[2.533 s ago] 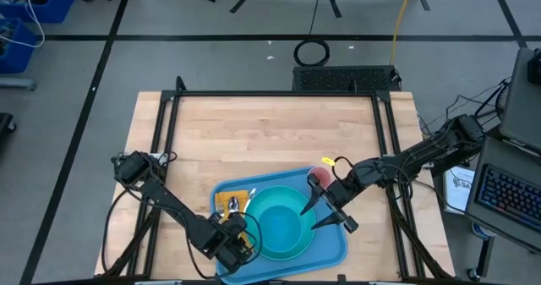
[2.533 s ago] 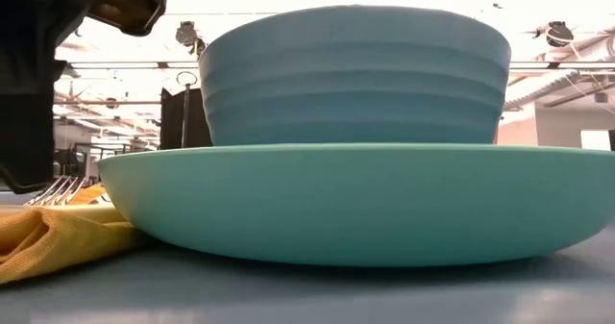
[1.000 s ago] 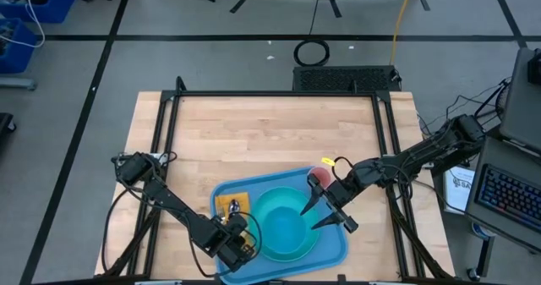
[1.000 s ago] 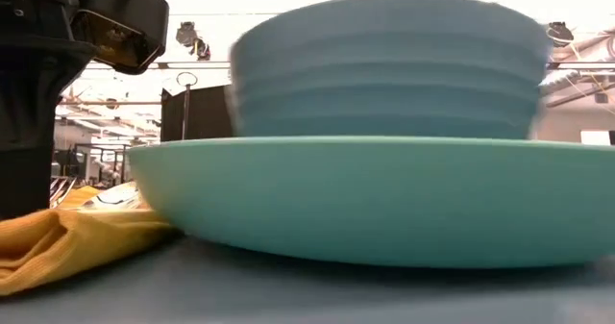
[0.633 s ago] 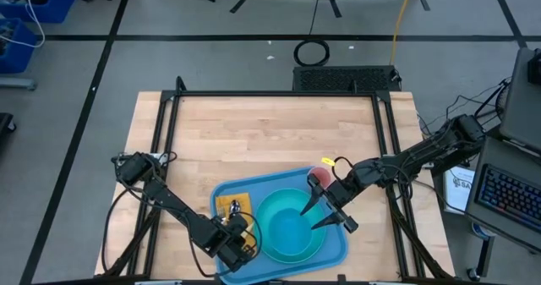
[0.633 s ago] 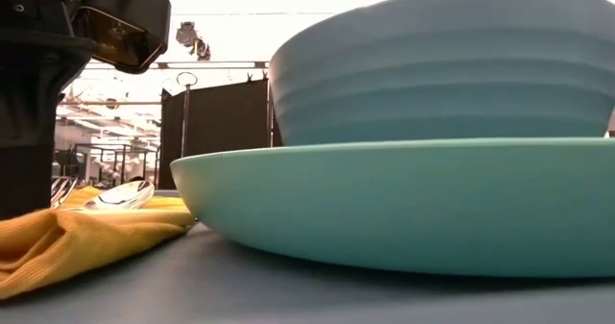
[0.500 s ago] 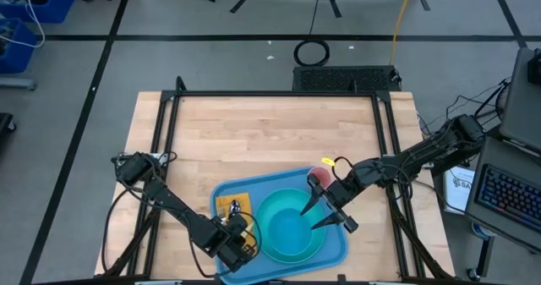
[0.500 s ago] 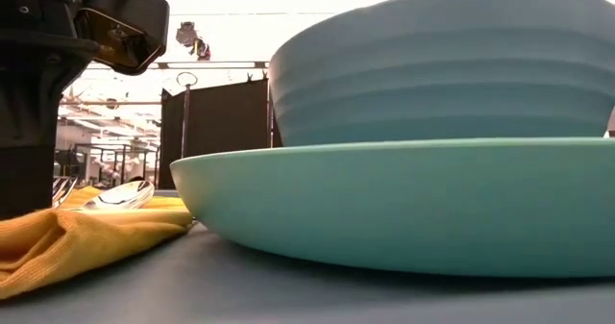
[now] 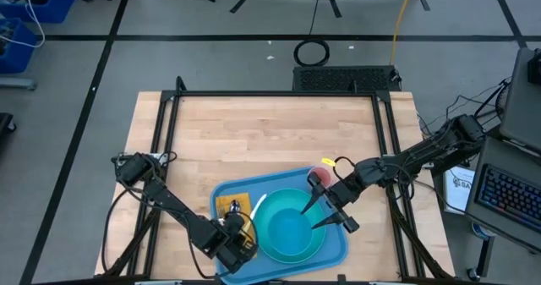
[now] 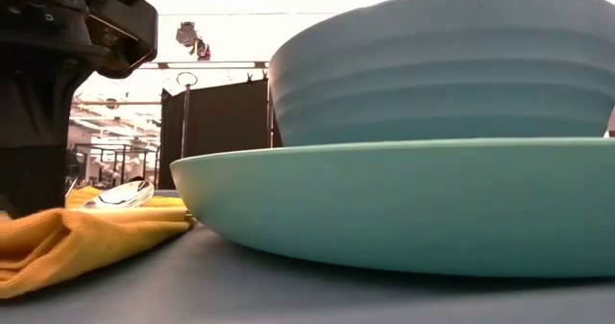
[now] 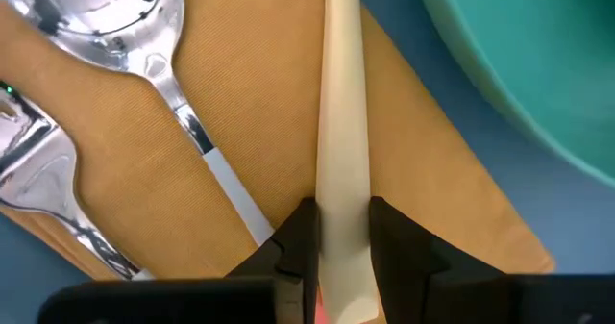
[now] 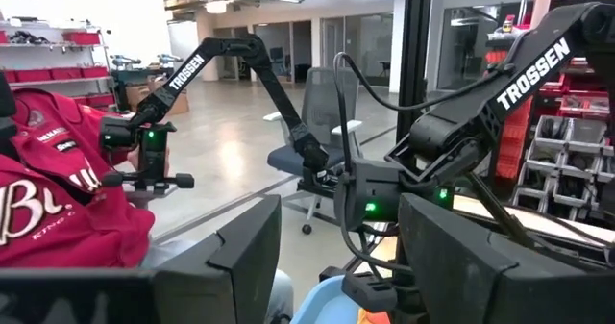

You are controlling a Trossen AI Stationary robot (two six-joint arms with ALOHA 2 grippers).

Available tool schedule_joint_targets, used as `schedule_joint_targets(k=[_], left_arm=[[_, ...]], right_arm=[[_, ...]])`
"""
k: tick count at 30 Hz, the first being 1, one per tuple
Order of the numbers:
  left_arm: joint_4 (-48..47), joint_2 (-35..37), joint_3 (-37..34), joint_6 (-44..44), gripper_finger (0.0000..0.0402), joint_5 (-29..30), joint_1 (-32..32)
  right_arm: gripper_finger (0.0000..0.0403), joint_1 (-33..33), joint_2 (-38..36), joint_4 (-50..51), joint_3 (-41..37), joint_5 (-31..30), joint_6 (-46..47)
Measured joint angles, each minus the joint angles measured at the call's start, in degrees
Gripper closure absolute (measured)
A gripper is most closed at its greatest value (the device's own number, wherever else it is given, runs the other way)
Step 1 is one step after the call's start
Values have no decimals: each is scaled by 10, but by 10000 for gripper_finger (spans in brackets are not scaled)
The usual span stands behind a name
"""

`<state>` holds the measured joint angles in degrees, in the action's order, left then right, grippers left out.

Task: Set up tray
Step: Put the knife on top of the napkin to the right of the spoon

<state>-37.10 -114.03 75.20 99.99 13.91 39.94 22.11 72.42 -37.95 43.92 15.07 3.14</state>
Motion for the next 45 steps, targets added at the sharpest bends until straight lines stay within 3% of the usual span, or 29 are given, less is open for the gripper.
schedule_joint_targets(k=[11,15,27,32,39,45], left_arm=[[20,-2,-1,75,330,59,19],[28,2,1,103,400,89,27],[52,2,-1,139,400,123,57],[53,4,-1,78,398,167,70],[53,4,-1,-137,393,147,79],[58,4,-1,-208,397,170,78]], right_arm=[[202,0,0,-7,0,0,-41],[202,-1,0,-16,0,0,-54],[202,-4,0,-26,0,0,-58],[202,-7,0,-23,0,0,-57],[202,-8,0,-16,0,0,-53],[202,-9,0,-10,0,-12,-38]])
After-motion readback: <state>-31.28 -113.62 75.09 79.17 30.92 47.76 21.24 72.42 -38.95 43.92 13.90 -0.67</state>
